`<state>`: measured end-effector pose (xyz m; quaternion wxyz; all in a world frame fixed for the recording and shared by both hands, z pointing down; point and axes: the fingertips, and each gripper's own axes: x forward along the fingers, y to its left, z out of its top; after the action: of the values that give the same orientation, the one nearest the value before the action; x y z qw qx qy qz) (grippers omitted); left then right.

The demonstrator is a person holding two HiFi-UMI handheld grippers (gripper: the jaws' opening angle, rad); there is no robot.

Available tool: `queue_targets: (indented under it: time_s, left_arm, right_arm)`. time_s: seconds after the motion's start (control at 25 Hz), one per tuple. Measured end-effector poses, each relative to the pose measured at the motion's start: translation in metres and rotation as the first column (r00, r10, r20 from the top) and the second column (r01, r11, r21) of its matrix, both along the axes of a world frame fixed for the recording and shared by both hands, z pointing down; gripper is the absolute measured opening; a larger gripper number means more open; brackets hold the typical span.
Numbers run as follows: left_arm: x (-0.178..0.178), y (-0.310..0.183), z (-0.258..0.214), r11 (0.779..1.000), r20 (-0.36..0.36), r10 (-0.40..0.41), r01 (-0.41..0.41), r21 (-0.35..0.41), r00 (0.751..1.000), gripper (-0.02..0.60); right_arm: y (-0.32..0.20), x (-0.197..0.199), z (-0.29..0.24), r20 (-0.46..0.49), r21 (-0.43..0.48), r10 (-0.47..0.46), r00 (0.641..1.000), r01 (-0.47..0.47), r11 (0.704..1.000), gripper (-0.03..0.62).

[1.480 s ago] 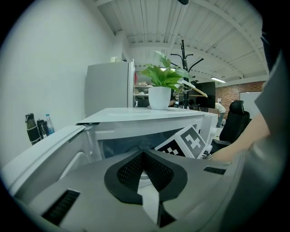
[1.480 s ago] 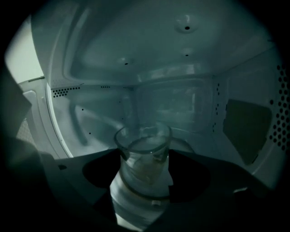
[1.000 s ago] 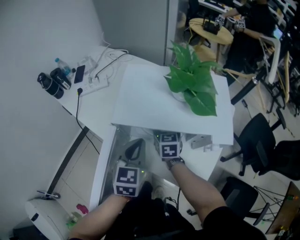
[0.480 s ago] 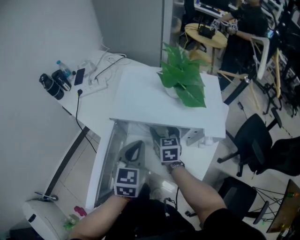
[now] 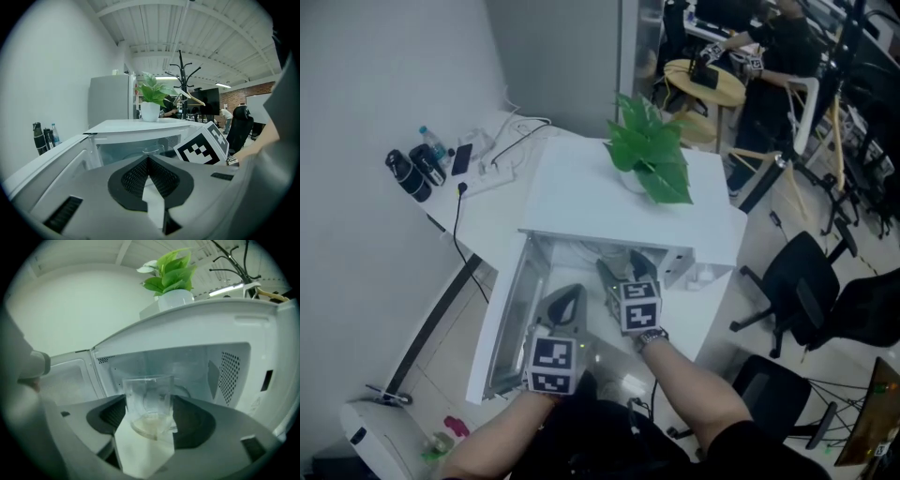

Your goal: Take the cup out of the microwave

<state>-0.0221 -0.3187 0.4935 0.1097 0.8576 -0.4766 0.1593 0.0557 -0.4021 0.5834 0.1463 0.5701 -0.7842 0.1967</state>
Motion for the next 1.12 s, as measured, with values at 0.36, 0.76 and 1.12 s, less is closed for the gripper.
queue_targets:
  time_s: [0.36, 0.76, 1.12]
  left_arm:
    - [0.006, 0.022, -0.013, 0.999, -0.002, -0.008, 0.008, 0.035, 1.0, -0.003]
    - [0.007, 0.049, -0.027, 0.997, -0.01, -0.033, 0.034, 0.073, 0.999, -0.003]
    - [0.003, 0.068, -0.038, 0.995, -0.018, -0.032, 0.033, 0.095, 0.999, -0.003]
  right_arm:
    - [0.024, 0.003, -0.026, 0.019, 0.051, -0.015, 1.0, 0.014, 0.999, 0.341]
    - [0.061, 0.006, -0.057, 0.038, 0.088, -0.05, 0.998, 0.047, 0.995, 0.341]
    - [0.085, 0.006, -0.078, 0.036, 0.116, -0.058, 0.998, 0.053, 0.992, 0.341]
